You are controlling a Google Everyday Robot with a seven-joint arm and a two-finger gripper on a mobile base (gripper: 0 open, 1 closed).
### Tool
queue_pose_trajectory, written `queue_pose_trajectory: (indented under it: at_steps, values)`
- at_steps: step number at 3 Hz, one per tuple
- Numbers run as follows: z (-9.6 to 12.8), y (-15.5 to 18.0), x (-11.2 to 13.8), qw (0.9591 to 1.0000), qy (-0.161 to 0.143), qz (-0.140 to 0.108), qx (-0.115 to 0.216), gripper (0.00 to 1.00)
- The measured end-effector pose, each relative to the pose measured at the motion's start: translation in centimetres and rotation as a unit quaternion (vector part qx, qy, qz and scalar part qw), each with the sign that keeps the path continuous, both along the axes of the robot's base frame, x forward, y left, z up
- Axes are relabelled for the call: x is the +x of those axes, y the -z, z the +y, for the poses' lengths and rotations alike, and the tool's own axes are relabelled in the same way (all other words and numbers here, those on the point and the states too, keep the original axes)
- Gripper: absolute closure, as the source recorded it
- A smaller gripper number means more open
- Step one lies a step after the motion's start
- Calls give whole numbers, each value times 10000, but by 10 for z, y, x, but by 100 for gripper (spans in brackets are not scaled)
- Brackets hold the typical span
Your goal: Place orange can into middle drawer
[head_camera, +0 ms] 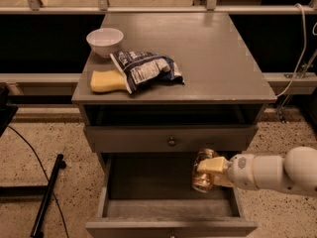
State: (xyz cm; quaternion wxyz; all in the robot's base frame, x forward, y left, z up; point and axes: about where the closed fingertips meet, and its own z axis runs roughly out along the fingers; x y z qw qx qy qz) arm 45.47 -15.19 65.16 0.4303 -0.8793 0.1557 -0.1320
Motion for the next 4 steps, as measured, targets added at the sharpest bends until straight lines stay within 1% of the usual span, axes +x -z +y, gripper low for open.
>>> queue_pose_trajectory:
  at_steps: [1,2,3,4]
  values:
    - [7,97,3,9980,-266,475,-333,100]
    - [13,170,-6,9942,-588,682,-592,100]
    - [15,200,-4,9927,-684,694,-717,100]
    - [14,199,14,9947,-545,565,-658,100]
